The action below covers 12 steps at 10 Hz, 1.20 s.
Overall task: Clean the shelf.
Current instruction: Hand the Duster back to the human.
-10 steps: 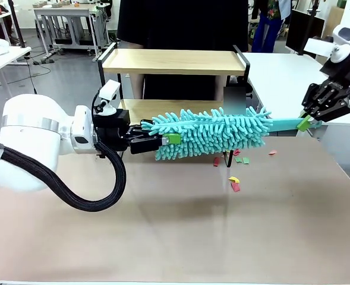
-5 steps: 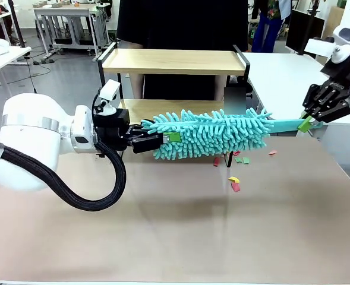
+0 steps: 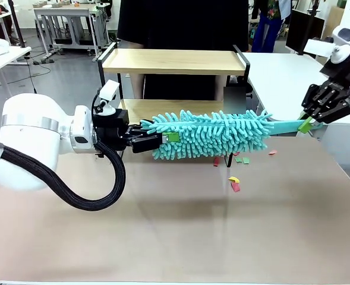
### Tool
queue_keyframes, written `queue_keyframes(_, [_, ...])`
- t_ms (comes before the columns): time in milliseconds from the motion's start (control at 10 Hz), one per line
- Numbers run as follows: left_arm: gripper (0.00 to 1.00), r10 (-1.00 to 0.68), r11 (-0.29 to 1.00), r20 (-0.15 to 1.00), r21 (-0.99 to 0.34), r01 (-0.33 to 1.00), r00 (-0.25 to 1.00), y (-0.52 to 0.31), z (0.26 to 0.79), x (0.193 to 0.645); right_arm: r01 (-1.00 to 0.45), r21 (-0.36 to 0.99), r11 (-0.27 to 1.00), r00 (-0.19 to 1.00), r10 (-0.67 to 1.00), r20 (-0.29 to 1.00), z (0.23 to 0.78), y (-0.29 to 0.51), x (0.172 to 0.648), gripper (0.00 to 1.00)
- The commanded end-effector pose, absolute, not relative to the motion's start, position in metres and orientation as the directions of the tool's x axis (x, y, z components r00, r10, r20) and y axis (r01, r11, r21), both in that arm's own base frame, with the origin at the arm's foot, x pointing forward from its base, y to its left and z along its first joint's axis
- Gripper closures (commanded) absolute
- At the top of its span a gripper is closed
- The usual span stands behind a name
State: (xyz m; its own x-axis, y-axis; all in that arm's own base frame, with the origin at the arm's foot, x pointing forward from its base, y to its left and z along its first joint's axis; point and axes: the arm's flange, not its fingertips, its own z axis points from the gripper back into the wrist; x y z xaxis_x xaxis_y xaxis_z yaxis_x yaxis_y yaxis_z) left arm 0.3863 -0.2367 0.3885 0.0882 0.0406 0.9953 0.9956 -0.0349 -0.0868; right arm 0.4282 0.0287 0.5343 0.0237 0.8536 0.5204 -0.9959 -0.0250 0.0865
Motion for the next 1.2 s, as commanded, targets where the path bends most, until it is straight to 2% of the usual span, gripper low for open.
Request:
queue_keyframes(0, [1.00, 0.043, -0.042, 0.995, -0.084, 0.996, 0.086, -0.239, 0.390, 0.385, -0.997, 0.070, -0.024, 0.021, 0.816, 0.578, 0.552, 0.024, 0.424, 0.00])
queue_keyframes(100, [1.00, 0.043, -0.042, 0.995, -0.084, 0.996, 0.086, -0.239, 0.390, 0.385, -0.998, 0.057, -0.020, 0.021, 0.779, 0.626, 0.562, 0.019, 0.421, 0.27])
queue_keyframes(300, [1.00, 0.043, -0.042, 0.995, -0.084, 0.996, 0.086, -0.239, 0.390, 0.385, -0.995, 0.012, 0.100, 0.077, 0.676, 0.733, 0.582, -0.004, 0.409, 0.00])
queue_keyframes(600, [1.00, 0.043, -0.042, 0.995, -0.084, 0.996, 0.086, -0.239, 0.390, 0.385, -0.948, 0.014, 0.318, 0.166, 0.455, 0.875, 0.601, -0.057, 0.379, 0.00])
queue_keyframes(800, [1.00, 0.043, -0.042, 0.995, -0.084, 0.996, 0.086, -0.239, 0.390, 0.385, -0.922, 0.010, 0.386, 0.148, 0.328, 0.933, 0.603, -0.089, 0.361, 0.00])
queue_keyframes(900, [1.00, 0.043, -0.042, 0.995, -0.084, 0.996, 0.086, -0.239, 0.390, 0.385, -0.928, 0.013, 0.372, 0.143, 0.322, 0.936, 0.602, -0.094, 0.359, 0.00])
queue_keyframes(1000, [1.00, 0.043, -0.042, 0.995, -0.084, 0.996, 0.086, -0.239, 0.390, 0.385, -0.937, 0.026, 0.347, 0.169, 0.390, 0.905, 0.611, -0.092, 0.368, 0.00])
queue_keyframes(1100, [0.83, 0.039, -0.038, 0.995, -0.089, 0.995, 0.091, -0.238, 0.387, 0.385, -0.937, 0.026, 0.347, 0.169, 0.390, 0.905, 0.611, -0.092, 0.368, 0.00])
